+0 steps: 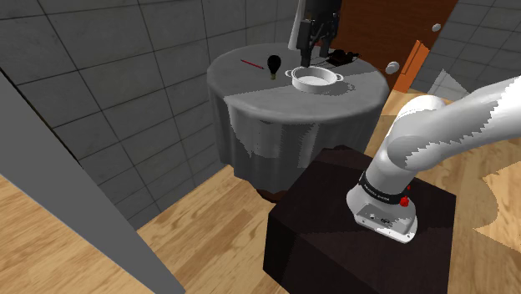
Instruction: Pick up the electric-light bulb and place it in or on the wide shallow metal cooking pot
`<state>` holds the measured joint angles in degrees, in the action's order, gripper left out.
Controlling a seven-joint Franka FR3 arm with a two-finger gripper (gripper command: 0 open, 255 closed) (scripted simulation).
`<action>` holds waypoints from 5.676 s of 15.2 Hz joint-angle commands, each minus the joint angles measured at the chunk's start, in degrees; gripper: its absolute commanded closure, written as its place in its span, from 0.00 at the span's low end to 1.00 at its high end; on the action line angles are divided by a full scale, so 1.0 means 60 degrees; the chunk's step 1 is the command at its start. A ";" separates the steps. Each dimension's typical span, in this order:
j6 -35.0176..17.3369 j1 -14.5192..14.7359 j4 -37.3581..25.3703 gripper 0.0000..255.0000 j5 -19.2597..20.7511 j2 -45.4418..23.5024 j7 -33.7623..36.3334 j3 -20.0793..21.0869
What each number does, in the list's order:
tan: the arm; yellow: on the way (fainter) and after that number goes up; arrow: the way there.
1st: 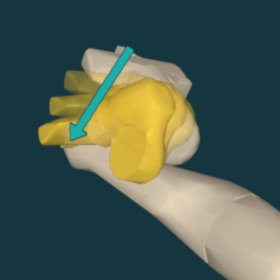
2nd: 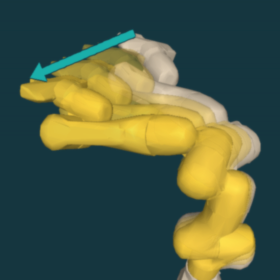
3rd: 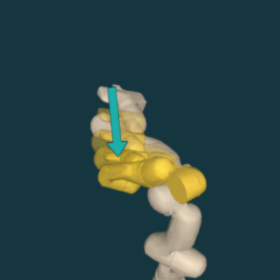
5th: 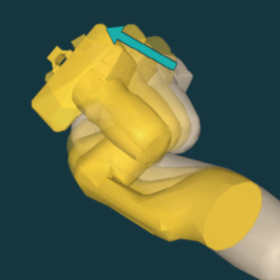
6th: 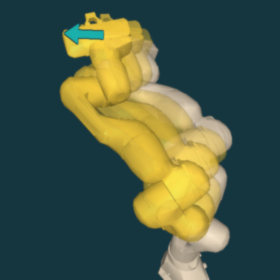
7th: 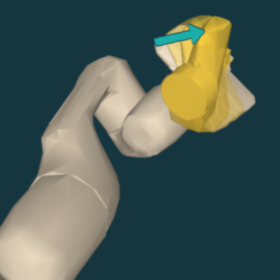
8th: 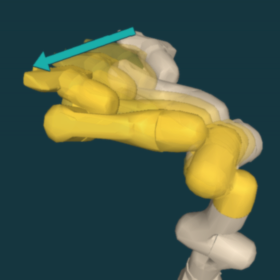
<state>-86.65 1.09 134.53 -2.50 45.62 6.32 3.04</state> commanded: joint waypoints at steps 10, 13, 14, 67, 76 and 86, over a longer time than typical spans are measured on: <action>-0.1715 -0.0551 -0.0761 0.00 0.0902 -0.2508 -0.0930 -0.0845; -0.2186 -0.0709 -0.1220 0.00 0.1110 -0.3428 -0.1203 -0.1101; -0.2328 -0.0757 -0.1396 0.00 0.1169 -0.3741 -0.1291 -0.1184; -0.2988 -0.2308 -0.8858 0.00 0.0855 -1.2468 -0.3497 -0.2399; -0.2040 -0.2292 -0.8010 0.00 0.0802 -1.2367 -0.3700 -0.2315; -0.2506 -0.2339 -0.7523 0.00 0.0832 -1.2342 -0.3678 -0.2271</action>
<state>-104.36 -12.58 88.01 2.48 -26.14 -15.97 -10.25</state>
